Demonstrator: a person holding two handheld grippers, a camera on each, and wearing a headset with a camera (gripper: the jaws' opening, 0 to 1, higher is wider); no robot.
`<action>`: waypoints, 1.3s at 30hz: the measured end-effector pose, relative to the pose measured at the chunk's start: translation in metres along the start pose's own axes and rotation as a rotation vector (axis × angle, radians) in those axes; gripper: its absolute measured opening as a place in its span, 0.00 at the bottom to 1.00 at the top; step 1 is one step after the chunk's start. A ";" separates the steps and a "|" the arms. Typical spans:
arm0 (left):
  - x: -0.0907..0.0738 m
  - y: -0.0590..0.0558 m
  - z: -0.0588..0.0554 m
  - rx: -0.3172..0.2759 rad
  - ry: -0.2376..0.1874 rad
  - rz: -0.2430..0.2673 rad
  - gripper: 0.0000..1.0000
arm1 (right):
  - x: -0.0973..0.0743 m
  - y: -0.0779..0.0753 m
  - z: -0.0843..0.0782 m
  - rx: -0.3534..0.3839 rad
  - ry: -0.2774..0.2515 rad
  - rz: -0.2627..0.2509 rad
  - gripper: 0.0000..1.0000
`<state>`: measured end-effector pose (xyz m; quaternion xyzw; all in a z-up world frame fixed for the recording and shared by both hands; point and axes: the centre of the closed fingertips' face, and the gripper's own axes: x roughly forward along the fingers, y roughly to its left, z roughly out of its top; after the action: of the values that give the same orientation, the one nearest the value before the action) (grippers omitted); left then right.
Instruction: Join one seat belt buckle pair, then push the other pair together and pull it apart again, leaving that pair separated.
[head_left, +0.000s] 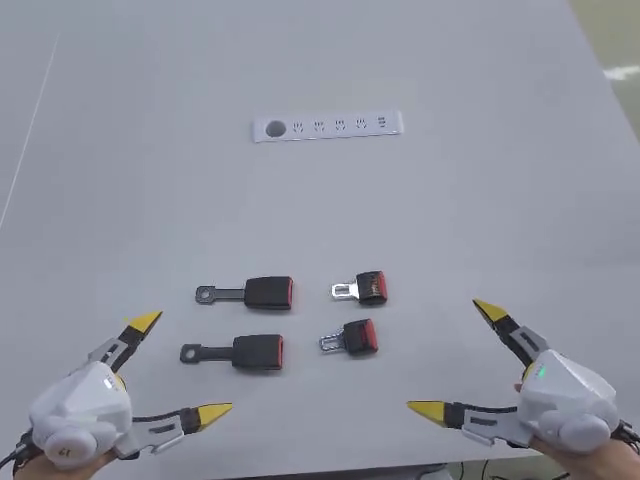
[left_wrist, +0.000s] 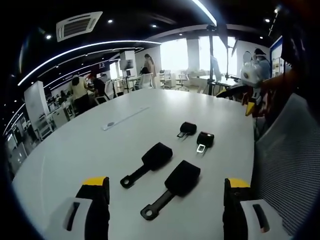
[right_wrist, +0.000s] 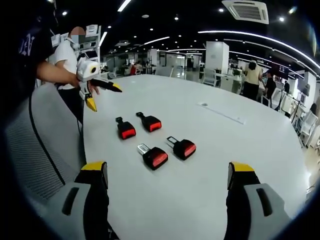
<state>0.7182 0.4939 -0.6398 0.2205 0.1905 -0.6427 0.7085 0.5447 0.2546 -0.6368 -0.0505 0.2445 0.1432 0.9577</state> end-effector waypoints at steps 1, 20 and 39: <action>0.001 0.000 -0.001 0.006 0.007 -0.006 0.96 | 0.000 -0.001 0.001 -0.008 0.004 0.005 1.00; 0.028 -0.019 -0.008 0.208 0.168 -0.218 0.81 | 0.012 -0.007 0.004 -0.166 0.121 0.171 0.82; 0.059 -0.022 -0.035 0.399 0.367 -0.401 0.55 | 0.045 0.003 -0.014 -0.337 0.225 0.337 0.59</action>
<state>0.7024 0.4635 -0.7031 0.4251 0.2250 -0.7436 0.4645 0.5756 0.2661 -0.6711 -0.1836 0.3271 0.3330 0.8651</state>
